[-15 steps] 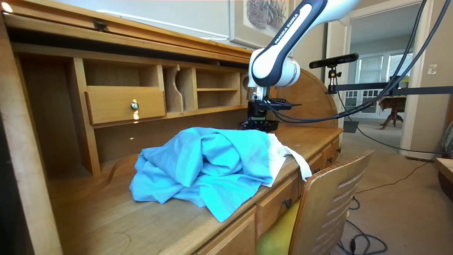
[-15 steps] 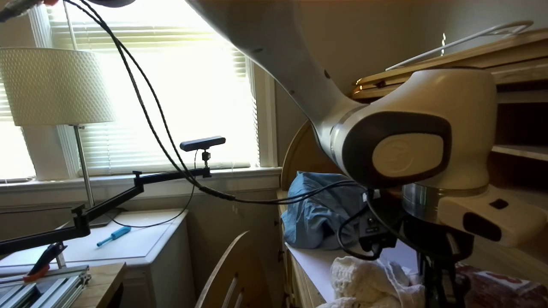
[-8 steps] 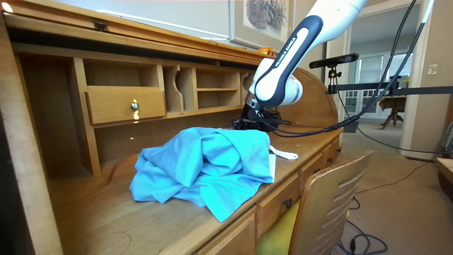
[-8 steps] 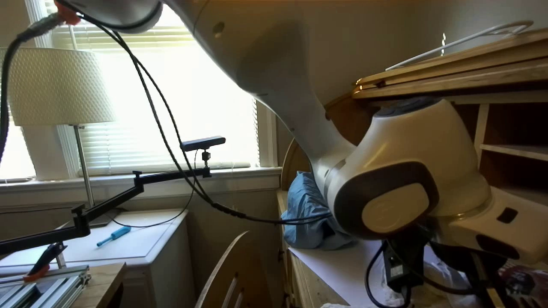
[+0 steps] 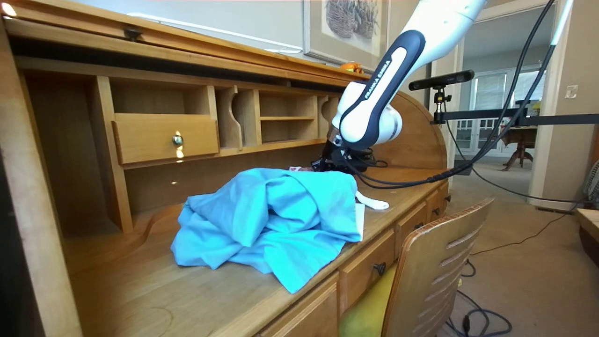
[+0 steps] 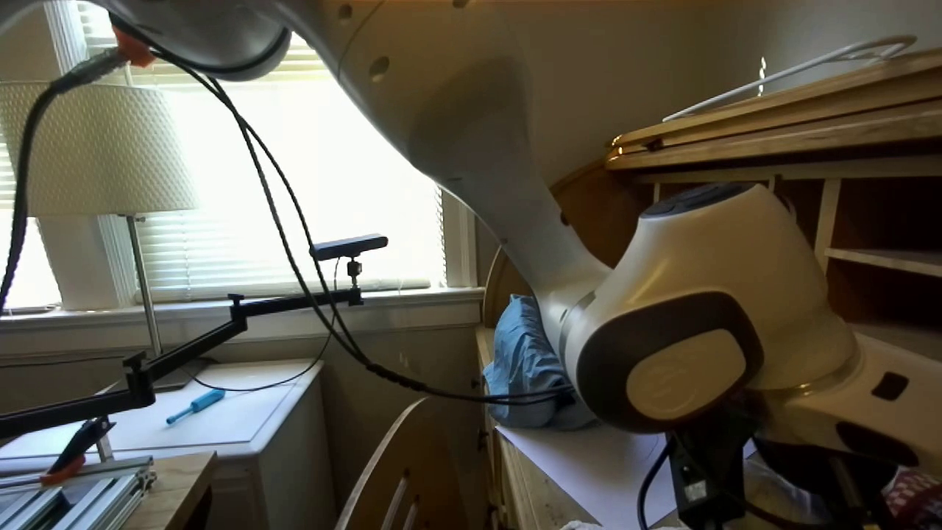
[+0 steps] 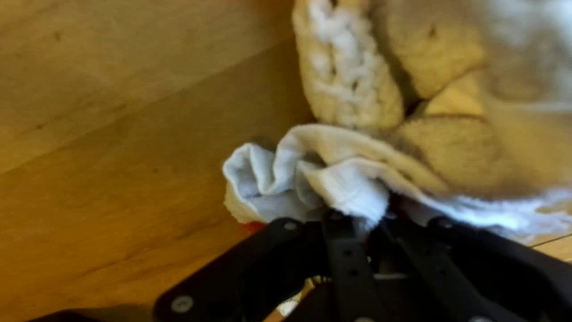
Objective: Use the white towel to wipe the desk
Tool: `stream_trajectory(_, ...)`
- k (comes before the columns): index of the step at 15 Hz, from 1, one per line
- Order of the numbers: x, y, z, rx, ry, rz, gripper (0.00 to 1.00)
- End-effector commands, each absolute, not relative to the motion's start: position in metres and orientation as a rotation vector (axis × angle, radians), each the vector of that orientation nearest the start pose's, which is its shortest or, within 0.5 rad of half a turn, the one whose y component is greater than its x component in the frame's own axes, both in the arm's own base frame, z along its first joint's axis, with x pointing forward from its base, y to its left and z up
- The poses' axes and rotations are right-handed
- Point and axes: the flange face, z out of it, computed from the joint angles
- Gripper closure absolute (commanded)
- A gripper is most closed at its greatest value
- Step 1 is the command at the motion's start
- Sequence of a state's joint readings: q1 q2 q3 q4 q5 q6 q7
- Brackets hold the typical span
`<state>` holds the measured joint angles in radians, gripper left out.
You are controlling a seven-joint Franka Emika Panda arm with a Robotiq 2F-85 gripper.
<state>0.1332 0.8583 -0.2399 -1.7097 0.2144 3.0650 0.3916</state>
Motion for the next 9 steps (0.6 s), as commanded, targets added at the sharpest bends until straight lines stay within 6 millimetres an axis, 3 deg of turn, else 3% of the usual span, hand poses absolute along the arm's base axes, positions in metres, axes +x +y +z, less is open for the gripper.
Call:
stream_trajectory(1,0.683,-0.056,0.166,-2.973,0.861,-0.545,0.98)
stream_trajectory(9,0.664,-0.049,0.187,-3.056,0.961,0.036,0.98)
